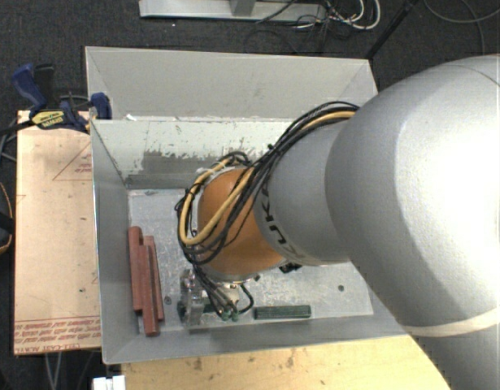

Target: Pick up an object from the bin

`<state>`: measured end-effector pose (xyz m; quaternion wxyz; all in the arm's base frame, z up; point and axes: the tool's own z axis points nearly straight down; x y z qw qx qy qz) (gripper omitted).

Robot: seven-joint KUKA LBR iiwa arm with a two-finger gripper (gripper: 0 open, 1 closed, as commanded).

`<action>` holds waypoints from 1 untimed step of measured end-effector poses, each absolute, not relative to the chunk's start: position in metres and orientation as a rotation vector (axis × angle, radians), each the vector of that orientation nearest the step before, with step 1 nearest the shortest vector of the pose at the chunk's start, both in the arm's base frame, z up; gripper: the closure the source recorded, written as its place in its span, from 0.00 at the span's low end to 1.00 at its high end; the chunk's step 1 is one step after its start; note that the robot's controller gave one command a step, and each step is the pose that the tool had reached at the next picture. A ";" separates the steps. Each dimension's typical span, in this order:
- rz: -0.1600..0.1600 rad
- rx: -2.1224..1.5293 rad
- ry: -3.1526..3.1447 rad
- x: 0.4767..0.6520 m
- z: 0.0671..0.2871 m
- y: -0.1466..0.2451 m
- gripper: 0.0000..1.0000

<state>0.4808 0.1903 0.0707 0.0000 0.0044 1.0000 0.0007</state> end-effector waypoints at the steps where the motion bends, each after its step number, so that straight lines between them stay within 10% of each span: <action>1: 0.001 -0.308 3.125 0.487 0.071 0.206 1.00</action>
Offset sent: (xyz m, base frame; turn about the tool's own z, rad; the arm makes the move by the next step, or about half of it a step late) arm 0.0201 0.0222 0.1152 -0.1066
